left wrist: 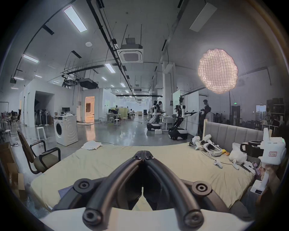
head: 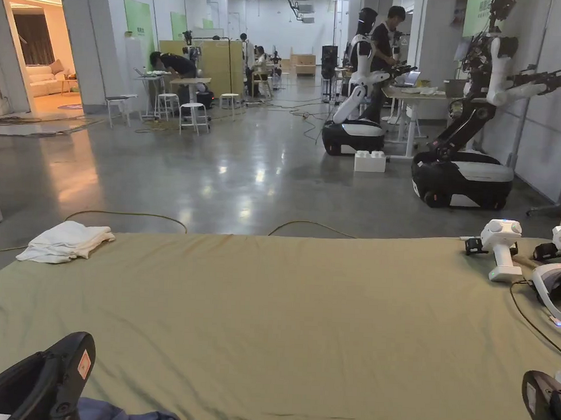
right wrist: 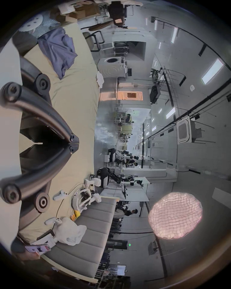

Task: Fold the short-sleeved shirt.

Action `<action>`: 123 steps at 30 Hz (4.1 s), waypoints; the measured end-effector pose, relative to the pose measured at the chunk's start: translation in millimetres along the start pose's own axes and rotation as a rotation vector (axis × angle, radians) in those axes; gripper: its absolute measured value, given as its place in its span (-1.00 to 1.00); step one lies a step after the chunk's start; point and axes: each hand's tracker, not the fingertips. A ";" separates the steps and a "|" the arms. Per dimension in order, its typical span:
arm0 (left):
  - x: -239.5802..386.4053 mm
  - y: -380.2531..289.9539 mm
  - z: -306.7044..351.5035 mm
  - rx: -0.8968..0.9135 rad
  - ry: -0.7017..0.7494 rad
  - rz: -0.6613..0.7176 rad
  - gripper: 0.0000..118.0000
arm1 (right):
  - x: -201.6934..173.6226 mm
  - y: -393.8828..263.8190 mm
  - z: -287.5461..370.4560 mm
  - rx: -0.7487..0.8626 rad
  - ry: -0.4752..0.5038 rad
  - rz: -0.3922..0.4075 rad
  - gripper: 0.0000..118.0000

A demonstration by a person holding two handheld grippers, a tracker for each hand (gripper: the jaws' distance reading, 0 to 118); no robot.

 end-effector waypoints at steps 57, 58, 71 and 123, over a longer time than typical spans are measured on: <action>-179.3 -158.4 -273.9 -0.676 0.078 0.386 -0.92 | 19.5 -57.3 -11.8 -0.425 0.042 -0.147 -1.00; -161.2 -145.0 -275.5 -0.645 0.012 0.405 -0.92 | 22.5 -56.2 -6.6 -0.408 0.033 -0.180 -1.00; 234.4 -192.5 -233.2 -0.789 -0.787 0.313 -0.92 | 67.1 -45.6 67.0 -0.252 -0.073 -0.225 -1.00; 14.1 -6.2 22.5 0.010 0.058 -0.052 -1.00 | 2.7 11.1 22.4 -0.014 0.060 -0.048 -1.00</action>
